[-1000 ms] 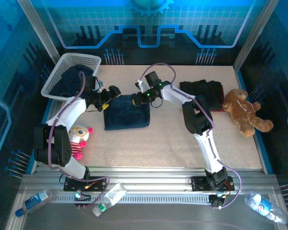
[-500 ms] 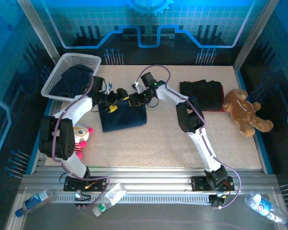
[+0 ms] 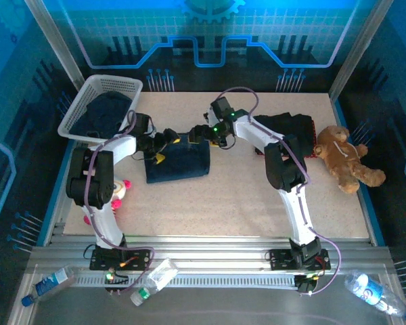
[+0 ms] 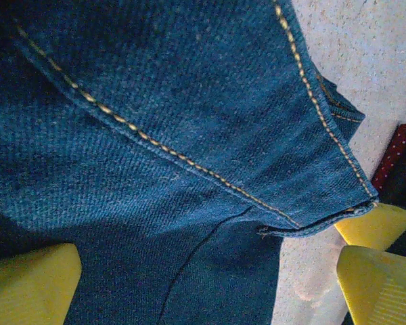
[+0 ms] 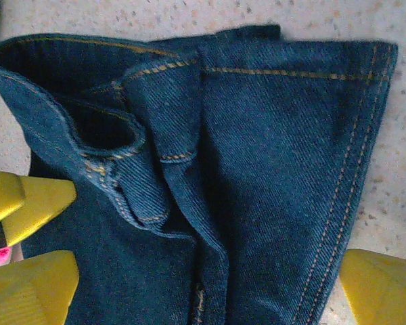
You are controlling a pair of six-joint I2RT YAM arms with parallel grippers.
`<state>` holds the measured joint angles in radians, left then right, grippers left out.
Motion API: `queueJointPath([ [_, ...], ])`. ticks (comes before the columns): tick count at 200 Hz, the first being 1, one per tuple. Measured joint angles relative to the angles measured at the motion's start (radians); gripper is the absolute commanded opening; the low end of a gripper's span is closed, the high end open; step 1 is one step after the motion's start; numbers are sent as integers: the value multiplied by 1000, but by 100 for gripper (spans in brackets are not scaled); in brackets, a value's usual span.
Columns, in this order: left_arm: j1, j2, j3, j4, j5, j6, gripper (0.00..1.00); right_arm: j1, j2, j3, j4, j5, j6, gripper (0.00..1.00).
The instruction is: Fold and stack the skirts
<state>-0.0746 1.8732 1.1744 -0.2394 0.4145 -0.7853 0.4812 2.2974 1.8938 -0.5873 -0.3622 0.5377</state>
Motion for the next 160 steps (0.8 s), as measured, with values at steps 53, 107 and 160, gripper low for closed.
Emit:
queueJointPath([
  [53, 0, 6, -6, 18, 1, -4, 99, 3, 1, -37, -26, -57, 43, 100],
  [107, 0, 8, -6, 22, 2, -11, 99, 33, 3, -72, 3, -81, 82, 100],
  [160, 0, 9, -6, 26, 2, -11, 99, 35, -68, -179, 55, 33, 137, 100],
])
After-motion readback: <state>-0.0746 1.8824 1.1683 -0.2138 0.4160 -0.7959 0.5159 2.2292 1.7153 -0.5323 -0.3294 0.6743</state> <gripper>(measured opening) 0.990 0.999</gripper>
